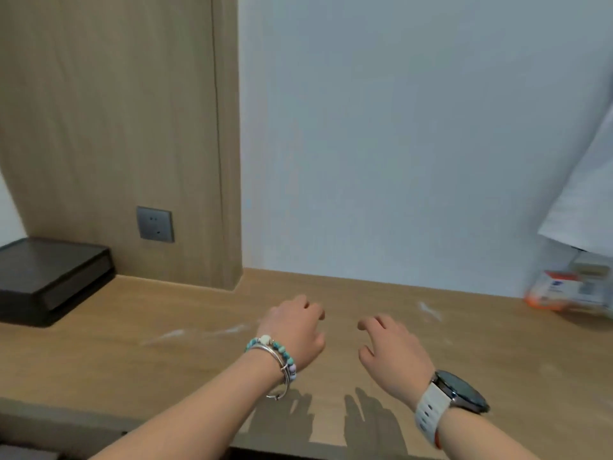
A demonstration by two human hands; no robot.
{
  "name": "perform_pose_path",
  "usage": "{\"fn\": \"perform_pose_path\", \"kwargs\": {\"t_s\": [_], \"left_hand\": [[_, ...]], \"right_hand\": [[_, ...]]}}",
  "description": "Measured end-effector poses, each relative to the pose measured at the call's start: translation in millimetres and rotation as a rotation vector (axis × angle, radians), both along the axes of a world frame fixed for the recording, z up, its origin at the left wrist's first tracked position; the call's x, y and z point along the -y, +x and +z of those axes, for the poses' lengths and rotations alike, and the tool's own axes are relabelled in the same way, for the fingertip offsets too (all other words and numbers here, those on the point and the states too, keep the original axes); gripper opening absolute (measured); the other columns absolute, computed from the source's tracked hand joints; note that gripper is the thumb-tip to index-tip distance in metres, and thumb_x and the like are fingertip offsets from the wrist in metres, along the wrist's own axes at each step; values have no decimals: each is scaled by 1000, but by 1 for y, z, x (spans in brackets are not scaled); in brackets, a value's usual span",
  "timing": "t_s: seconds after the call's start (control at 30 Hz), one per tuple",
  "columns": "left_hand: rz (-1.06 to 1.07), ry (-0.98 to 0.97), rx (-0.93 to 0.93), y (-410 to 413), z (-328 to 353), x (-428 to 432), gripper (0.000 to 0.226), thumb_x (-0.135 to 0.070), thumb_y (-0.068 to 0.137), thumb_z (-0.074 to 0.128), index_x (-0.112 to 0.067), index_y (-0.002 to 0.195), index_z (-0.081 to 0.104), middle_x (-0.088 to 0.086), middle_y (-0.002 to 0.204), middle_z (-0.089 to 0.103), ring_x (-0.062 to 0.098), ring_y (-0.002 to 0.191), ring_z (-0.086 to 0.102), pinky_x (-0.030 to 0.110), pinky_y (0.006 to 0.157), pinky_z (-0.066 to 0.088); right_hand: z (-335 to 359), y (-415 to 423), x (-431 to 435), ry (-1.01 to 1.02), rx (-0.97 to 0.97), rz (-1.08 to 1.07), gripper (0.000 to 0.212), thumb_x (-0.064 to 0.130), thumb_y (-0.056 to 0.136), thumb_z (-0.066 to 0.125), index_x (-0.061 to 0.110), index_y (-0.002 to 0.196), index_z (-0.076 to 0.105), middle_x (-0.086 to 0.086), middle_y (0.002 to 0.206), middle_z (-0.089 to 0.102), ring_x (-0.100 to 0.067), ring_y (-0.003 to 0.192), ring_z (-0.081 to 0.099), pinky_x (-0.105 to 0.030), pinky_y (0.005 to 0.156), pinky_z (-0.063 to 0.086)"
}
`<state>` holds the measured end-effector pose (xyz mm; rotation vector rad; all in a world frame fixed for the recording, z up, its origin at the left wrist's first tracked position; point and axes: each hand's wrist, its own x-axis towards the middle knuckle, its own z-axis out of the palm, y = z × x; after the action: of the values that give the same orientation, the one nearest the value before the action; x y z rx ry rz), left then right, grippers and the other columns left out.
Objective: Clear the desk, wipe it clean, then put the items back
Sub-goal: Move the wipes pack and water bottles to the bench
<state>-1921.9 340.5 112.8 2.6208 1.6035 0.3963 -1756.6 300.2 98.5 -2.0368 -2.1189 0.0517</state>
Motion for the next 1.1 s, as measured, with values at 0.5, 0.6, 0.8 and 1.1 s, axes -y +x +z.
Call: {"fn": "perform_pose_path", "kwargs": {"t_s": [0.5, 0.6, 0.8, 1.1], "left_hand": [[-379, -84, -69, 376, -13, 93, 38, -38, 92, 45, -25, 128, 46, 0, 126, 47, 22, 112, 50, 32, 90, 40], [-425, -79, -84, 430, -17, 91, 38, -37, 91, 45, -25, 128, 45, 1, 126, 47, 23, 114, 48, 32, 90, 39], [-508, -112, -93, 549, -33, 76, 39, -36, 91, 45, -25, 129, 45, 1, 127, 46, 23, 113, 49, 32, 89, 39], [-554, -185, -115, 730, -38, 46, 41, -36, 91, 47, -23, 130, 45, 3, 130, 46, 24, 116, 47, 33, 91, 39]], "right_hand": [[-29, 353, 158, -78, -99, -394, 36, 29, 96, 40, 24, 132, 42, 5, 133, 44, -17, 122, 43, -29, 98, 36], [-39, 400, 165, -88, -134, -442, 35, 28, 96, 41, 25, 131, 43, 5, 133, 43, -17, 121, 44, -29, 98, 37], [-47, 514, 155, -77, -135, -543, 35, 31, 95, 43, 26, 130, 44, 5, 135, 44, -16, 122, 44, -33, 100, 39], [-52, 693, 134, -94, -206, -641, 31, 31, 96, 43, 28, 127, 44, 6, 130, 43, -13, 108, 51, -30, 89, 45]]}}
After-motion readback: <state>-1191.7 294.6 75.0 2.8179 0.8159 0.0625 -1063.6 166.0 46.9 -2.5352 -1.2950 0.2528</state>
